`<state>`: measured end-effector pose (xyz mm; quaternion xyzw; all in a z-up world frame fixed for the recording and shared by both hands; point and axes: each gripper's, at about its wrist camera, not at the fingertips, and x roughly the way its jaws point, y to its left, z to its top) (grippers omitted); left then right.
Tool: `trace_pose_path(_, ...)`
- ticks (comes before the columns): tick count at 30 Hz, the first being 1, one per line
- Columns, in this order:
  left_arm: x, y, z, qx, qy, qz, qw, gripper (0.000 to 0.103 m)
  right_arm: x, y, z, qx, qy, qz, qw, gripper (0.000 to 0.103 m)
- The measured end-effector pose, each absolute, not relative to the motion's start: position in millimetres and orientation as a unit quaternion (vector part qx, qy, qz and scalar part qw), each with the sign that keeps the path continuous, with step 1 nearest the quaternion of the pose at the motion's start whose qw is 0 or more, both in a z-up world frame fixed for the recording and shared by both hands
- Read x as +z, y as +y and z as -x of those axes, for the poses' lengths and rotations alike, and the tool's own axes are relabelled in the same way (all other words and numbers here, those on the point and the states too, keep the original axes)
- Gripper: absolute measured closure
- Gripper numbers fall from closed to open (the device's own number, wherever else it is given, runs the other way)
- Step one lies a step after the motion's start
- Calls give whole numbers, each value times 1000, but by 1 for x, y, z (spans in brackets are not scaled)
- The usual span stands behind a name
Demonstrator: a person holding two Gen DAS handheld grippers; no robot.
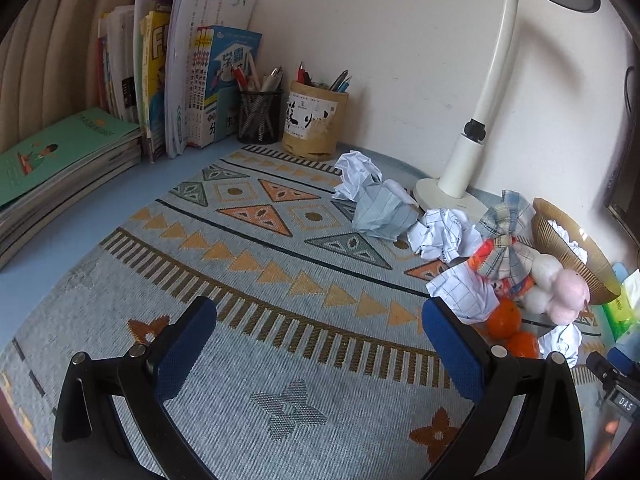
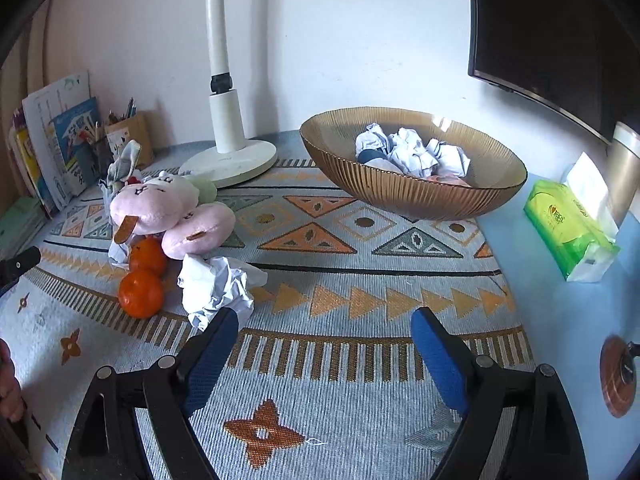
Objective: Organize objects
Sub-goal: 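Move both grippers back toward the desk clutter, then grasp a paper ball with the left gripper while the right grasps another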
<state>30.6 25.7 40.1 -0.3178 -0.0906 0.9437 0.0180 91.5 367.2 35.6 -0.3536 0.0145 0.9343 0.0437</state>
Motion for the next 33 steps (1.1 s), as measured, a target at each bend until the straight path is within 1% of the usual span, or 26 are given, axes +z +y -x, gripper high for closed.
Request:
trace_pose_path(8, 38, 23, -30, 943, -99, 318, 15, 1, 36, 370, -91, 934, 23, 353, 51, 15)
trace_pose_path(14, 38, 16, -30, 942, -117, 315, 8, 1, 35, 366, -90, 932, 11, 357, 53, 15)
trace_pose_path(33, 37, 18, -30, 942, -112, 317, 16, 1, 35, 364, -90, 932, 13, 360, 34, 15)
